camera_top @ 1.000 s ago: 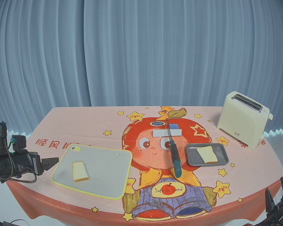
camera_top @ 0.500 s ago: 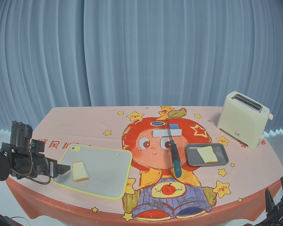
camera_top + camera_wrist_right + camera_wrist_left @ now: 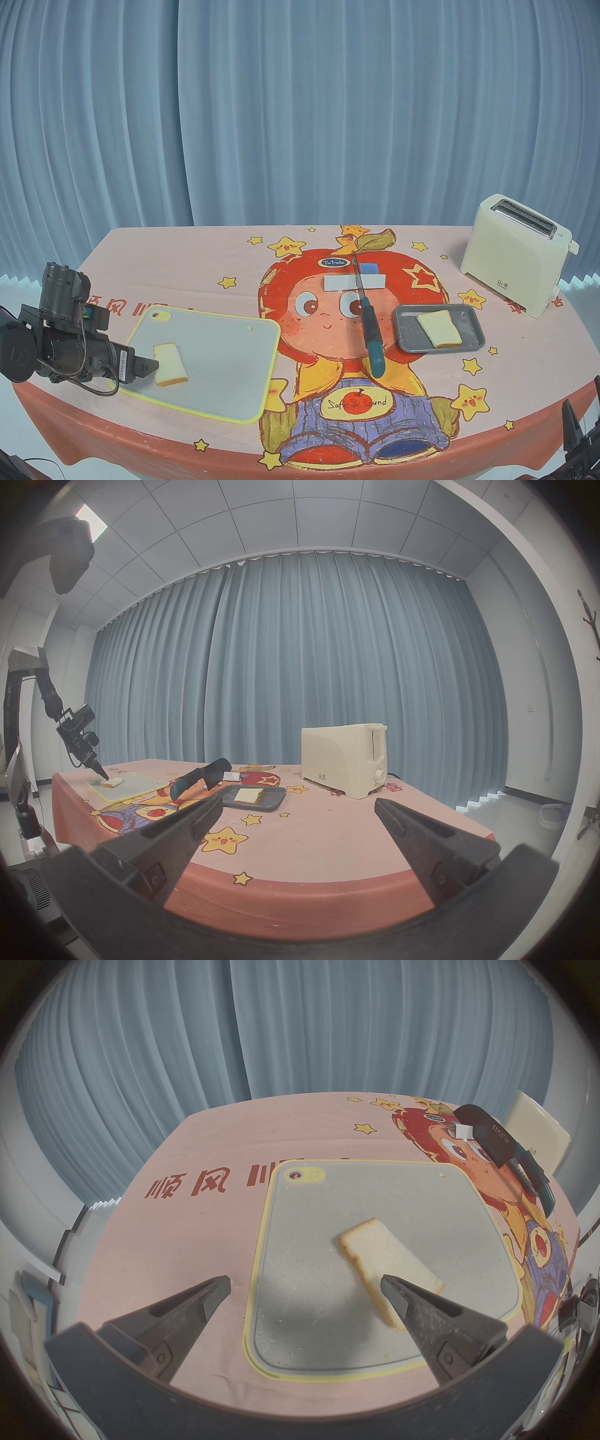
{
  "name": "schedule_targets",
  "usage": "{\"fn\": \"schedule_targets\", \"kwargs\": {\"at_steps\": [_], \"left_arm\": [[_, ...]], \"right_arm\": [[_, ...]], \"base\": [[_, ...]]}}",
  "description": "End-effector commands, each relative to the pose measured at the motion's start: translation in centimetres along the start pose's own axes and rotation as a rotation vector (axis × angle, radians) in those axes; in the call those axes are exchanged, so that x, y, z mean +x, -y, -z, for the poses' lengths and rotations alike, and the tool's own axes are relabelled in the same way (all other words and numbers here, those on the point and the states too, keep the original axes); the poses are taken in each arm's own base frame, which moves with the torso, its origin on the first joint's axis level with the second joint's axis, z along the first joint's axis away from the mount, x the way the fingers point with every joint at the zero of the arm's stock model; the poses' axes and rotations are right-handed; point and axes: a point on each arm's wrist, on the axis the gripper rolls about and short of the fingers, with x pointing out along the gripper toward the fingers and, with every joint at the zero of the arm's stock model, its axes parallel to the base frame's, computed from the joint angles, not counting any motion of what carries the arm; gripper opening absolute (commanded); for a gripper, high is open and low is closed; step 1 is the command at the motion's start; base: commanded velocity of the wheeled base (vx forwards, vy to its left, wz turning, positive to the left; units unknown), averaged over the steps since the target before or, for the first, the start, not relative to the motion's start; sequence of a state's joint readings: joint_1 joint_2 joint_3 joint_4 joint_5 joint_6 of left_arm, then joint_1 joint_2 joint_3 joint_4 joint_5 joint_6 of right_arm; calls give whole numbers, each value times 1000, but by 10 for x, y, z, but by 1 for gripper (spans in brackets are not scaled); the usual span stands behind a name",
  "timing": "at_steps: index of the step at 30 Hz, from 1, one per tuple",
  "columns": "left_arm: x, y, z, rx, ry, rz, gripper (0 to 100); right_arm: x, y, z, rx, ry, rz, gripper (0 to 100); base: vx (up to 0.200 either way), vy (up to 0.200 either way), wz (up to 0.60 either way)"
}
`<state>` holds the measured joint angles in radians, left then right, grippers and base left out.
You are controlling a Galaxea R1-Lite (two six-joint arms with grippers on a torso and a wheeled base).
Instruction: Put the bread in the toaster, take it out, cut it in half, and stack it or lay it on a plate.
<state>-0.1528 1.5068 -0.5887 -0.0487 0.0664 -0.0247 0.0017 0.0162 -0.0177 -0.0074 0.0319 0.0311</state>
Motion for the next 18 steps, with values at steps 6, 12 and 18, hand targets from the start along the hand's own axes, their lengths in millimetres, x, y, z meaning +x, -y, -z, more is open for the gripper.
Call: {"fn": "schedule_targets", "kwargs": {"at_steps": [6,12,18], "left_arm": [[4,0,0,-8,-12,-15,100],[4,0,0,-8,-11,-12,100],[2,5,-6,5,10,2,100]], "right_arm": [[0,0,5,0,-1,-2,100],[0,0,5,1,-1,-2,100],[0,0,5,0,-1,-2,100]], "base": [[0,0,0],[0,0,0],[0,0,0]]}}
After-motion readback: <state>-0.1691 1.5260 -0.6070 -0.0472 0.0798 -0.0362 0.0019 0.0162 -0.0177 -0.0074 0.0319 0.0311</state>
